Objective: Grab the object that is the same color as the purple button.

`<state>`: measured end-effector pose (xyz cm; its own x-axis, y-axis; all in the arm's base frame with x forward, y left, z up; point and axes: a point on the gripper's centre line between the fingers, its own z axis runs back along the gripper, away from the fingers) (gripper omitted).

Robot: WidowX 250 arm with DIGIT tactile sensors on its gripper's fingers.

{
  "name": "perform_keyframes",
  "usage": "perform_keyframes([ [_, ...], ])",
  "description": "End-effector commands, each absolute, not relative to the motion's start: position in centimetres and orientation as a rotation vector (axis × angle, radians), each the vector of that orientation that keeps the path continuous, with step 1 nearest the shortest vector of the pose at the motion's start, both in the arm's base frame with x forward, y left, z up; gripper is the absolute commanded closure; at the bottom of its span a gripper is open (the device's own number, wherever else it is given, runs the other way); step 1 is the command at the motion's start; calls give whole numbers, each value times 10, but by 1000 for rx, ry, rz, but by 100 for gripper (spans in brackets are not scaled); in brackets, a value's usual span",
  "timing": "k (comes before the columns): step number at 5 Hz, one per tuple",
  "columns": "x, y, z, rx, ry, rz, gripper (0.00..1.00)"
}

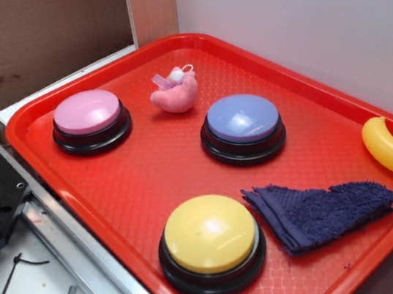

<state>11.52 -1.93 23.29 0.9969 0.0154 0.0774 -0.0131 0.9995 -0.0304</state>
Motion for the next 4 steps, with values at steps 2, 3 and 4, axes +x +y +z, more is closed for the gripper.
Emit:
perform_keyframes([
  [2,130,-32,221,-10,-99,-93,0],
  [3,146,-47,208,1,-79,-156,0],
  [4,167,-69,190,-5,-125,-261,0],
])
